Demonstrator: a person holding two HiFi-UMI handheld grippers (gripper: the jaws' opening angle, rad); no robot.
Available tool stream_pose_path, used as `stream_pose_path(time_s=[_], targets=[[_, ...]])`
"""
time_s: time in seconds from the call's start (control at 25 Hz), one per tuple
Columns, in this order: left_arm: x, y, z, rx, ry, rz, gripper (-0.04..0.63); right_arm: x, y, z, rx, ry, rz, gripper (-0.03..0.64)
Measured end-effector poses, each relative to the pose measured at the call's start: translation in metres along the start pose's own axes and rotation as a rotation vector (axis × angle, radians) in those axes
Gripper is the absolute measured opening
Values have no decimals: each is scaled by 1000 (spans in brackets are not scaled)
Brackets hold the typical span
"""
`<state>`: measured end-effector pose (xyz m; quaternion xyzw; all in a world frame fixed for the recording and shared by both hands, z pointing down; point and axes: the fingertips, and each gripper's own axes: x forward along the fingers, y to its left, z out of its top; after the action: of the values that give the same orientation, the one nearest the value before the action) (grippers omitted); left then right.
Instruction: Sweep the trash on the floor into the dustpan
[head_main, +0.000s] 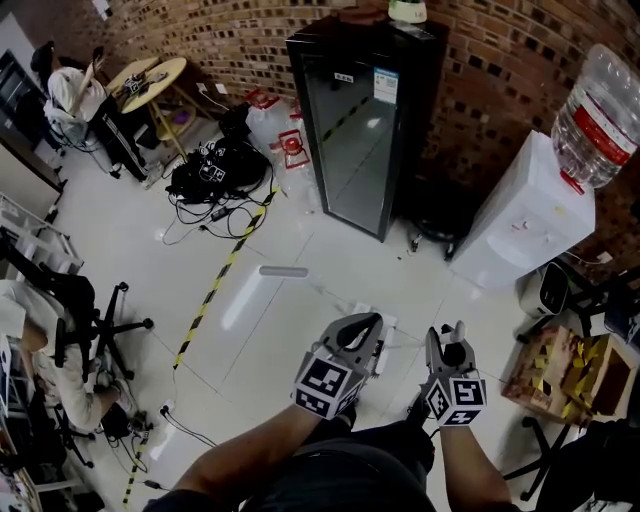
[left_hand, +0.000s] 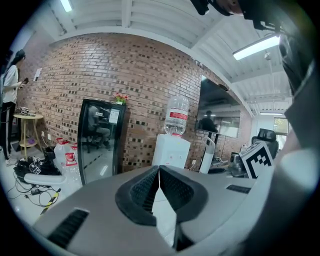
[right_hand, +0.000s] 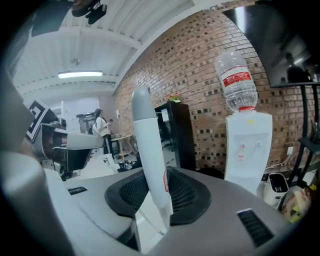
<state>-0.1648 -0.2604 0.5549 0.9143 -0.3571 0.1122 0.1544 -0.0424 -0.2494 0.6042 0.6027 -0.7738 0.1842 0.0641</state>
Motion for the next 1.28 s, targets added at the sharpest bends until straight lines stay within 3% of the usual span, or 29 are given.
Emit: stream_pose_path(time_s=[0.28, 0.6, 1.08, 1.28], targets=[[-5, -2, -1, 3, 4, -25, 15, -23, -5, 13, -17, -25, -37, 115], [-7, -23, 18, 16, -35, -86, 15, -86, -30, 40, 29, -98, -158, 110], [5, -109, 72, 81, -95, -243, 14, -205, -52, 135, -45, -243, -278, 109], [15, -148, 106, 90, -114, -246, 14, -251, -82, 174, -64, -261, -298, 109]])
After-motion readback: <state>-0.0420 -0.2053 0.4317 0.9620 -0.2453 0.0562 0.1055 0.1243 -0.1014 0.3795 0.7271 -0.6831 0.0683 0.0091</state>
